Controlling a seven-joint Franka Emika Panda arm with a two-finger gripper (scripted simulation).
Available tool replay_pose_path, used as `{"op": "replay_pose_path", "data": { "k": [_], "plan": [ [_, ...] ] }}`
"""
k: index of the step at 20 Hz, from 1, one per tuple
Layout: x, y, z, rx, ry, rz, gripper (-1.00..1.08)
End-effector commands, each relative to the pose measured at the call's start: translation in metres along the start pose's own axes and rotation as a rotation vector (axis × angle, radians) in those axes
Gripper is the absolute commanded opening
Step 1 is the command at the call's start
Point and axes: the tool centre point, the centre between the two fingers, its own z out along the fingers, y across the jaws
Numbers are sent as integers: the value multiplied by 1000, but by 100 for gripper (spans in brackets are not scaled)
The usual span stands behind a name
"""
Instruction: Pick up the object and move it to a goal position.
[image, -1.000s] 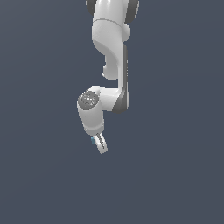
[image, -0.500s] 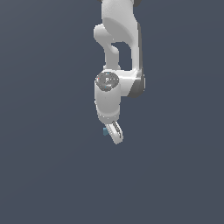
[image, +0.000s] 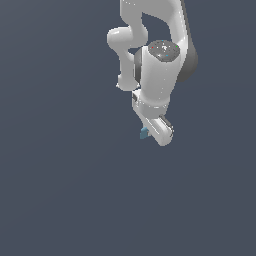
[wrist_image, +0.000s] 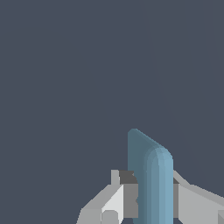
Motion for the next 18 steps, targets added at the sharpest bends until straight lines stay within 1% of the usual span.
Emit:
{"op": "replay_pose_path", "data": {
  "k": [1,7,11,14,18],
  "plan": [
    [-23,-4,-23,-1,1,1,-100],
    [-76,-16,-76,-1,2,1,-100],
    [-107,-24,-107,-1,2,1,-100],
    [-124,-29,-125,-1,1,0,-100],
    [-139,-34,-139,-1,0,0,-100]
  ]
}}
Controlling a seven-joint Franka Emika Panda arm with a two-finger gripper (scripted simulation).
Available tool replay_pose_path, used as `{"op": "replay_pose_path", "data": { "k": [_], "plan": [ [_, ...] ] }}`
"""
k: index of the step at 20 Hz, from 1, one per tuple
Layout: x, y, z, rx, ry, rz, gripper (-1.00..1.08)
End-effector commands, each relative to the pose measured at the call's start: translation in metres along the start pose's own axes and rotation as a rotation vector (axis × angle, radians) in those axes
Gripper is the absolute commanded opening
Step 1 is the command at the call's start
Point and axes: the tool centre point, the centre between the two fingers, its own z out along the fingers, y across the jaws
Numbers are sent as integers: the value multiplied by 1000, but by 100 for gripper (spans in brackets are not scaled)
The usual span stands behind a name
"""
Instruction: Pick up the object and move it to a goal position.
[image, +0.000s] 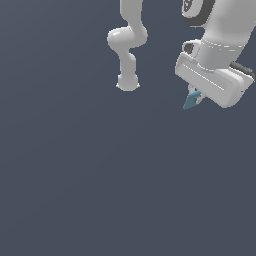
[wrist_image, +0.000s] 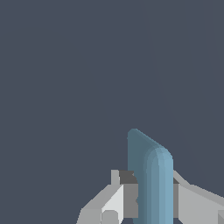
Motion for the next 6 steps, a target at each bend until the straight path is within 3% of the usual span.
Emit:
{"op": "replay_pose_path", "data": {
  "k": [1,6],
  "plan": [
    [-7,-2,-8,-1,0,1,-100],
    [-12,-4,-12,-1,-1,1,-100]
  ]
}}
